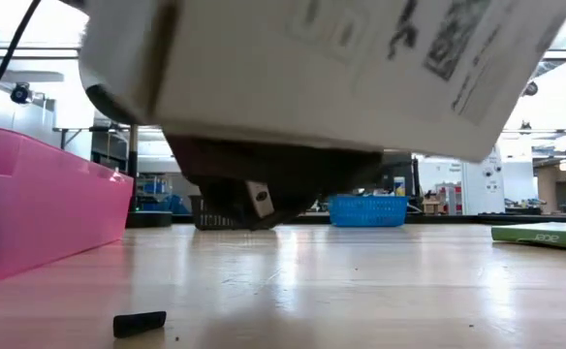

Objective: Pick and place items into bin
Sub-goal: Put the bottom card reader box into the black bin

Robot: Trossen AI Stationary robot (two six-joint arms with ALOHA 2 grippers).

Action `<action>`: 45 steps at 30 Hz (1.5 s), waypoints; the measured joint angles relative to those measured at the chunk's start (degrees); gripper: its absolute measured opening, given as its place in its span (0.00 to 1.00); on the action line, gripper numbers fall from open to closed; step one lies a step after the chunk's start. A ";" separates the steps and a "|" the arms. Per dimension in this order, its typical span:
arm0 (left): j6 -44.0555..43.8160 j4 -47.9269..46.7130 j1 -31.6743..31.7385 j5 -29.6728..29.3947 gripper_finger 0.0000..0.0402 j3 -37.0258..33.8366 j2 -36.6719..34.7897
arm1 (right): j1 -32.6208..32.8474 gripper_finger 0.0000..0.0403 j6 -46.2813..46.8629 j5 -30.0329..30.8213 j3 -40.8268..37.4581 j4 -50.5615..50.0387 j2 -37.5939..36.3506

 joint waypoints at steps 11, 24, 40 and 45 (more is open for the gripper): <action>0.60 5.95 -0.17 1.75 0.00 0.32 -3.94 | -1.66 0.41 -0.62 6.31 -0.28 -0.99 0.22; -0.17 2.15 2.48 -0.37 0.00 -1.22 -4.66 | -2.97 0.33 12.92 8.81 -0.52 -10.30 -1.00; -0.43 1.69 3.30 -5.18 0.00 -1.49 -7.56 | 1.57 0.24 43.90 -8.38 -0.33 -12.42 -14.87; -0.01 1.67 3.55 -5.78 0.00 -1.55 -7.56 | 6.26 0.36 47.76 -9.59 -0.36 -12.21 -13.84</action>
